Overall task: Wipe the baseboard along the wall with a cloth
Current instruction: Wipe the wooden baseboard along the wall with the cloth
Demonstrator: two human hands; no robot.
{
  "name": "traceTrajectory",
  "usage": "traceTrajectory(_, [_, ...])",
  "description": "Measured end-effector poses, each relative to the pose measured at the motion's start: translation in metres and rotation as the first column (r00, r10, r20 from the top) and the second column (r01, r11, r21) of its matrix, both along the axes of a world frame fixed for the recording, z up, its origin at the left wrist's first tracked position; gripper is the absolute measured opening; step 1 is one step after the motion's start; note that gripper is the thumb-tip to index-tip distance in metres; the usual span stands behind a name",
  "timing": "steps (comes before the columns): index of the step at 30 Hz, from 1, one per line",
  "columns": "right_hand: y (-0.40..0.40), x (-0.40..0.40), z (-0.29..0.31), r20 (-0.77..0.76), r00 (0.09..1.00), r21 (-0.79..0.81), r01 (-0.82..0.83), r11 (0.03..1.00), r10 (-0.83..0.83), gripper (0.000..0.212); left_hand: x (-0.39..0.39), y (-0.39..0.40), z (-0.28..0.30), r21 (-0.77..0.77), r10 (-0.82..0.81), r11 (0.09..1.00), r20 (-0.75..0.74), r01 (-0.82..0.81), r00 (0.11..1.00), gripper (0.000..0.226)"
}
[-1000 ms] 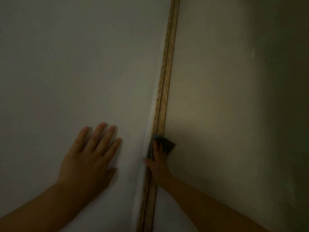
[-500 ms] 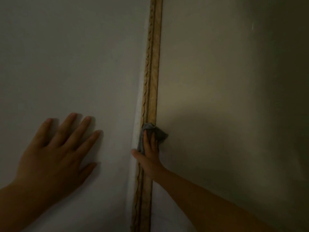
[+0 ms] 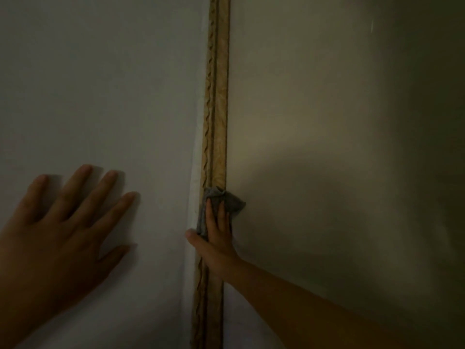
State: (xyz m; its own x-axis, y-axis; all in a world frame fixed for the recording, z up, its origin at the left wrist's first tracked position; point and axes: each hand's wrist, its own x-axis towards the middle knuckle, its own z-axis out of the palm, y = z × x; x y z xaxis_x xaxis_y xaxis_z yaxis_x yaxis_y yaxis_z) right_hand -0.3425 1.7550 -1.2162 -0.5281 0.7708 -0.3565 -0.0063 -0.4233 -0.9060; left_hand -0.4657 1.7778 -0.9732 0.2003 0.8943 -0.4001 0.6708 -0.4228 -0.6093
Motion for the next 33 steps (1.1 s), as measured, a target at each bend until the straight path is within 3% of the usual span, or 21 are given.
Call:
traceTrajectory(15, [0.003,0.007,0.004,0.013,1.0,-0.011,-0.012,1.0,0.012,0.079,-0.003,0.005,0.002,-0.112,0.006,0.994,-0.05,-0.012,0.999,0.085])
traceTrajectory(23, [-0.018,0.007,-0.003,0.006,1.0,0.027,0.0,1.0,0.0,0.08,0.01,0.011,-0.006,-0.061,0.025,0.998,-0.004,-0.026,1.0,0.079])
traceTrajectory(27, [-0.011,0.004,0.002,-0.061,0.996,-0.038,0.056,0.998,-0.058,0.077,0.008,0.01,-0.01,-0.058,0.045,0.997,0.005,-0.044,0.999,0.081])
traceTrajectory(33, [-0.007,0.007,0.002,-0.087,0.993,-0.027,0.08,0.996,-0.082,0.074,0.014,0.01,-0.003,-0.068,-0.022,0.998,-0.07,0.017,0.997,0.081])
